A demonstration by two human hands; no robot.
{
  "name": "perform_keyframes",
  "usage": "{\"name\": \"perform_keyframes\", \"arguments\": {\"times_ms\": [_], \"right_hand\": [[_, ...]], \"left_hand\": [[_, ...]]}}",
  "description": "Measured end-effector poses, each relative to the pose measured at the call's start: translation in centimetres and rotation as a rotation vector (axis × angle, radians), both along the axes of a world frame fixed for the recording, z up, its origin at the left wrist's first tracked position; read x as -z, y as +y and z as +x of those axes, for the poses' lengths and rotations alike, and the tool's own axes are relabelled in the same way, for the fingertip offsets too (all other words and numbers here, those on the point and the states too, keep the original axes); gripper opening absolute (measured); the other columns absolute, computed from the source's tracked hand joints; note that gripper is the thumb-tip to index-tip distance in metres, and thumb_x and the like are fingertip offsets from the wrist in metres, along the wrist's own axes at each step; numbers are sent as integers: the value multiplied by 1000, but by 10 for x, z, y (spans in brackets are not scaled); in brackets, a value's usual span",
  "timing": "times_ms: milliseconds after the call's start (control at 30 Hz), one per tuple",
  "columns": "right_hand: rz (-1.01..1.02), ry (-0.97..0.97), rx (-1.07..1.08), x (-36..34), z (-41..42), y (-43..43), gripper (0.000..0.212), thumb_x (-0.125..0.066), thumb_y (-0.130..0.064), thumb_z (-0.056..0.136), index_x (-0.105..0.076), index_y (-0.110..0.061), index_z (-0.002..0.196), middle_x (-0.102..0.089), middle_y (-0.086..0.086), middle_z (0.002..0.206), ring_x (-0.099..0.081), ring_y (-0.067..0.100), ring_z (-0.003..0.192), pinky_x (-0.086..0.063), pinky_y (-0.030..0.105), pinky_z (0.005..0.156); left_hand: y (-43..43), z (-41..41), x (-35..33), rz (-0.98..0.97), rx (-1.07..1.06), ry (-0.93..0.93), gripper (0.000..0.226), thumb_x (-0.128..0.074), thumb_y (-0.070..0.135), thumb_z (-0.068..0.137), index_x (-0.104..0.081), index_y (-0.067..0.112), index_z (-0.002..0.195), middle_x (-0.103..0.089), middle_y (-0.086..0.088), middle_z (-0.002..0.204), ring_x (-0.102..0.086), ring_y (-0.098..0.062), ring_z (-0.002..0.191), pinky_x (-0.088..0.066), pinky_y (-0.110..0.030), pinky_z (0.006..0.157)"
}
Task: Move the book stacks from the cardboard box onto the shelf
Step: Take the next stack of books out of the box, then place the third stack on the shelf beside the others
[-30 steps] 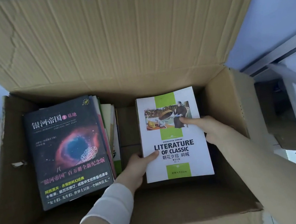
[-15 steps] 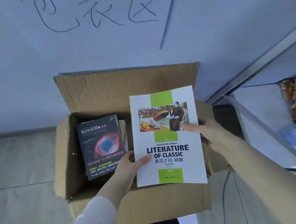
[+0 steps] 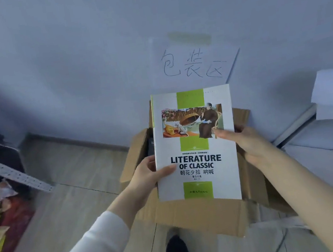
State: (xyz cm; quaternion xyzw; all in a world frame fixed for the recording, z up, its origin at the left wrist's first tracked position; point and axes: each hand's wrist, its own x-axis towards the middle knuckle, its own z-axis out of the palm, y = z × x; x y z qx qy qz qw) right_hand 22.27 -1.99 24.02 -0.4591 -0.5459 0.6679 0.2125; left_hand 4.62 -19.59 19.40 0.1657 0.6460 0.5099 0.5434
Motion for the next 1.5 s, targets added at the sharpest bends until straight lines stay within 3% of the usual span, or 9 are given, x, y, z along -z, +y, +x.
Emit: {"name": "perform_keyframes", "arguments": {"times_ms": [100, 267, 633, 800, 900, 1000, 1067, 1367, 1500], "right_hand": [[63, 48, -67, -35, -25, -41, 9, -73, -8, 73, -71, -14, 78, -73, -9, 65, -67, 2, 60, -49, 28, 80], [106, 155, -246, -94, -90, -122, 10, -70, -7, 76, -69, -15, 83, -73, -9, 62, -67, 4, 58, -51, 23, 68], [49, 370, -701, -175, -282, -403, 18, -72, -16, 67, -68, -12, 84, -74, -4, 66, -69, 10, 60, -57, 23, 60], [22, 407, -849, -185, -362, -529, 5, -68, -9, 78, -68, -9, 83, -73, -1, 65, -68, 12, 58, -56, 22, 56], [32, 416, -965, -192, -404, -593, 14, -72, -15, 72, -67, -11, 85, -73, -2, 67, -68, 12, 61, -56, 22, 58], [45, 455, -1072, -197, -445, -645, 27, -73, -18, 66, -66, -10, 90, -73, 0, 73, -69, 14, 66, -58, 25, 63], [44, 496, -1112, -202, -477, -680, 17, -70, -12, 73, -66, -9, 89, -72, -1, 73, -68, 13, 64, -59, 27, 66], [52, 642, -1279, -234, -623, -807, 58, -83, -24, 58, -64, -6, 110, -70, 11, 102, -68, 24, 81, -55, 34, 68], [86, 704, -1346, -246, -672, -858, 47, -78, -19, 69, -62, -8, 112, -70, 9, 104, -67, 22, 85, -55, 29, 69]], "left_hand": [[-54, -10, -35, 67, -122, 63, 45, -75, 13, 77, -54, 9, 117, -71, -6, 105, -71, -18, 86, -58, -25, 63], [-155, -44, -86, 151, -328, 186, 62, -80, 20, 71, -53, 5, 124, -70, -11, 112, -70, -27, 98, -58, -31, 71], [-469, -150, -163, 179, -751, 460, 48, -78, 16, 75, -58, 6, 118, -72, -7, 109, -71, -18, 89, -57, -22, 63], [-601, -190, -175, 146, -938, 509, 71, -85, 27, 62, -56, 7, 123, -71, -6, 112, -70, -24, 98, -59, -41, 81], [-666, -206, -179, 132, -1043, 533, 80, -85, 39, 53, -56, 10, 122, -71, -5, 113, -69, -23, 100, -58, -44, 85], [-714, -224, -182, 148, -1118, 537, 67, -84, 25, 66, -53, 9, 124, -69, -8, 114, -69, -25, 101, -57, -42, 85], [-746, -243, -189, 158, -1177, 547, 63, -81, 19, 69, -52, 8, 124, -69, -9, 114, -69, -25, 101, -58, -39, 82], [-860, -351, -229, 141, -1339, 669, 83, -84, 33, 53, -52, 10, 126, -69, -10, 117, -67, -28, 106, -58, -41, 86], [-905, -392, -243, 107, -1405, 709, 84, -84, 32, 53, -49, 11, 126, -65, -11, 119, -65, -30, 108, -58, -36, 78]]}}
